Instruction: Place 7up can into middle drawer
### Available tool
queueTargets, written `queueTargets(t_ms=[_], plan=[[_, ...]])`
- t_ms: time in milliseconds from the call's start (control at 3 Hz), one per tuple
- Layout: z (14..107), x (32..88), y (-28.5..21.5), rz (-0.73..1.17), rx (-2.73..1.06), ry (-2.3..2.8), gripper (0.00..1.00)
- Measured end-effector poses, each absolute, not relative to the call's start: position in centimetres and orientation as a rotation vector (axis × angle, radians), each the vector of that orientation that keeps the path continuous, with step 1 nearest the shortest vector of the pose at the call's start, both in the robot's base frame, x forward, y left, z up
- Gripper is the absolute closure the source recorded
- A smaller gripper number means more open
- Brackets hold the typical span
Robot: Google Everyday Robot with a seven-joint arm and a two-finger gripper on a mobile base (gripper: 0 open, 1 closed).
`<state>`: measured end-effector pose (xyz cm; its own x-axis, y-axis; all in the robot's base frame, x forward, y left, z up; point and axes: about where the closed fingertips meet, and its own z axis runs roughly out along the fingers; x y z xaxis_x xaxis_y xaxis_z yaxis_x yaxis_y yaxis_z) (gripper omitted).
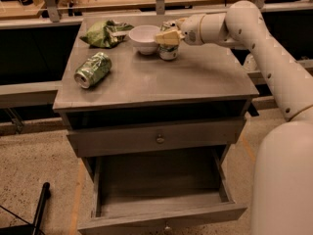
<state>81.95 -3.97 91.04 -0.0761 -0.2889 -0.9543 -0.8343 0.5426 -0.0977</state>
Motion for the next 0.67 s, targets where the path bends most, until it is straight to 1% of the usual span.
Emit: queueTargets(t_ms=[333, 667], plan=[[92.3, 80.1, -4.0, 0.635, -0.964, 1.631, 0.87], [96.2, 74.7, -4.1, 0.706, -0.958, 1.567, 1.0]])
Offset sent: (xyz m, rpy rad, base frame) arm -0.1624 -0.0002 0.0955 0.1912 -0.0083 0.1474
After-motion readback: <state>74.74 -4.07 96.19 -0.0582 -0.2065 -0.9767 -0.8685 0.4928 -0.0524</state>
